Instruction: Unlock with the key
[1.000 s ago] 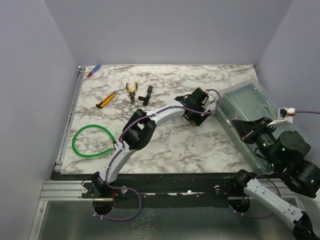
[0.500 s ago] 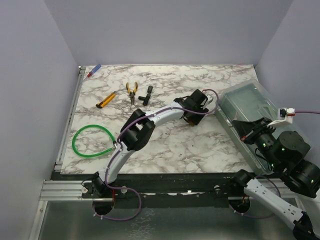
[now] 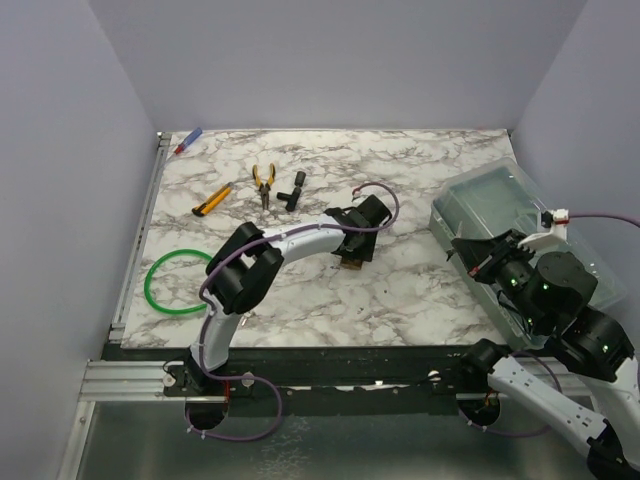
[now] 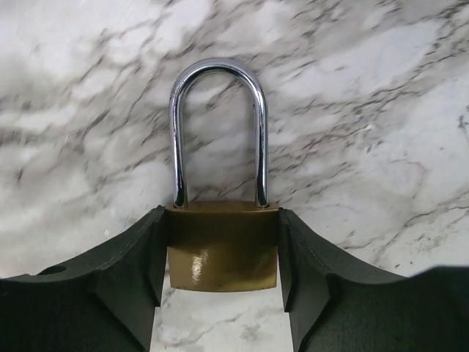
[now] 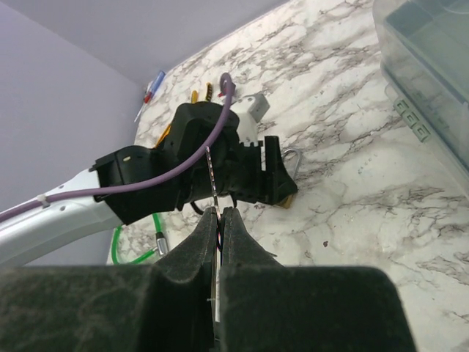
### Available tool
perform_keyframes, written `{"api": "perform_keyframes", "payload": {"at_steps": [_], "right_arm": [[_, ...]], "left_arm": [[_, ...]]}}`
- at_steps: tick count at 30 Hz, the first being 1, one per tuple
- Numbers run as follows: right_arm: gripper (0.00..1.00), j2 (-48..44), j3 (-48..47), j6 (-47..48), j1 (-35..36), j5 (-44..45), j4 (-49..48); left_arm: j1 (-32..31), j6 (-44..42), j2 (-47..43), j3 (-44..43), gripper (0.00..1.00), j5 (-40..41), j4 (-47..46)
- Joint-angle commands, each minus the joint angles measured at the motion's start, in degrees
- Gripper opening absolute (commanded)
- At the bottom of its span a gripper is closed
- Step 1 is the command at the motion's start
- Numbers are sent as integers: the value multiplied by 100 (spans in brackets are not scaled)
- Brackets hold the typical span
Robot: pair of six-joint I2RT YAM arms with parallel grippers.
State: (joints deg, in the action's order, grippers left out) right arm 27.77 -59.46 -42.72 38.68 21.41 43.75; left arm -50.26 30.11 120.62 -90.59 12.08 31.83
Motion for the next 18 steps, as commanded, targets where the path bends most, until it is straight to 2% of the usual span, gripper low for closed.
{"api": "perform_keyframes", "payload": {"at_steps": [1, 8, 10, 12, 13, 18], "right_arm": [[0, 122, 208, -157, 16, -220, -305], [0, 311, 497, -313, 17, -545, -526], [0, 354, 550, -353, 15, -615, -550], [1, 372, 589, -385, 17, -652, -560], [1, 372, 602, -404, 14, -663, -560], [0, 361, 663, -468, 14, -686, -551]], "left_arm": [[-1, 1673, -810, 646, 18, 556, 100], [-13, 2572, -1215, 1450, 20, 853, 101], [-13, 2676, -1252, 1567, 36, 869, 101], [-11, 2753, -1304, 1664, 62, 911, 96], [-10, 2782, -1343, 1707, 70, 930, 88], [-58, 2603, -1506, 1728, 91, 941, 143]]}}
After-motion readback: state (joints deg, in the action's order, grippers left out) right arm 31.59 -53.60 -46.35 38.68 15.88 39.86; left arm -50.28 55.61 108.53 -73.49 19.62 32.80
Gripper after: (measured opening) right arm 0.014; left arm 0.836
